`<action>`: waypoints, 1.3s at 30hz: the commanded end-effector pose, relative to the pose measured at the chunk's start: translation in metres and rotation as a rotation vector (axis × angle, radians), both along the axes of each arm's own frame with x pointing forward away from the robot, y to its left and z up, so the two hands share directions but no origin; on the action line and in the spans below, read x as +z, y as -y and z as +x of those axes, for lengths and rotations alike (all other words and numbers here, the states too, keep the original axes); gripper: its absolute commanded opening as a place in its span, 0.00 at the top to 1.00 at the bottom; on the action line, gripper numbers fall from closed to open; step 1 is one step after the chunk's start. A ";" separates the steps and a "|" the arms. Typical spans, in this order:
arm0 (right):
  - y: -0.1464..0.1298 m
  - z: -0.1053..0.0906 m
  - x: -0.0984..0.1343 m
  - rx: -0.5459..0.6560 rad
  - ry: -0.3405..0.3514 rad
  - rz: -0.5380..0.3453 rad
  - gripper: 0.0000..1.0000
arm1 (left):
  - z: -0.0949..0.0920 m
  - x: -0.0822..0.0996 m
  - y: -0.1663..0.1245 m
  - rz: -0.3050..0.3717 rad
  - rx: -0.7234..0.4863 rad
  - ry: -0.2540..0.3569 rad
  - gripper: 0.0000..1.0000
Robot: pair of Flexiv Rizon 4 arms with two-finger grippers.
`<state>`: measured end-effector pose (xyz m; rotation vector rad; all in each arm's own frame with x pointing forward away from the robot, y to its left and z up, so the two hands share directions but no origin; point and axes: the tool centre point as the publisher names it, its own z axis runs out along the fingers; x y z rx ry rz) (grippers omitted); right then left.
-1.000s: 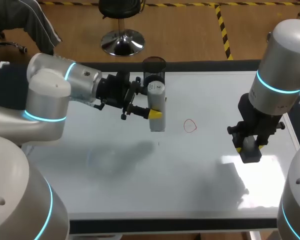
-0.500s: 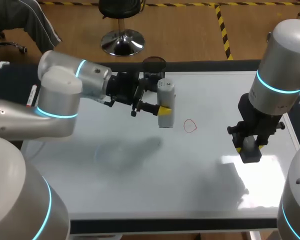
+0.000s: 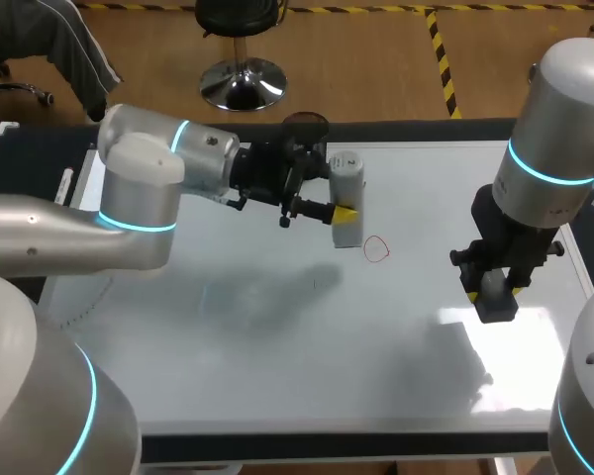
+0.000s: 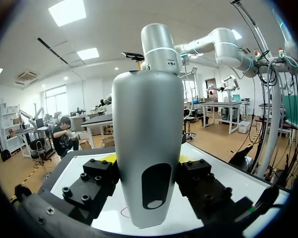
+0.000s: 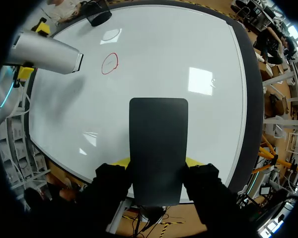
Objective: Pick up the inspection probe, press it on each red-marked spot on the whiteboard one by one, put down the probe, pick up the eraser, and wipe off all the red marks.
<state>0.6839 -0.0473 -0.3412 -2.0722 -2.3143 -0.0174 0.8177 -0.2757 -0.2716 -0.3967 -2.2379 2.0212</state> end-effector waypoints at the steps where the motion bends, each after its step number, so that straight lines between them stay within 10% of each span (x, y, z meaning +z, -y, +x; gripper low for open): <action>1: 0.002 -0.001 0.001 0.002 0.001 0.003 1.00 | 0.008 -0.006 0.015 -0.007 -0.018 -0.002 1.00; 39: 0.002 -0.001 0.001 0.002 0.001 0.003 1.00 | 0.029 -0.040 0.056 0.018 -0.120 -0.053 1.00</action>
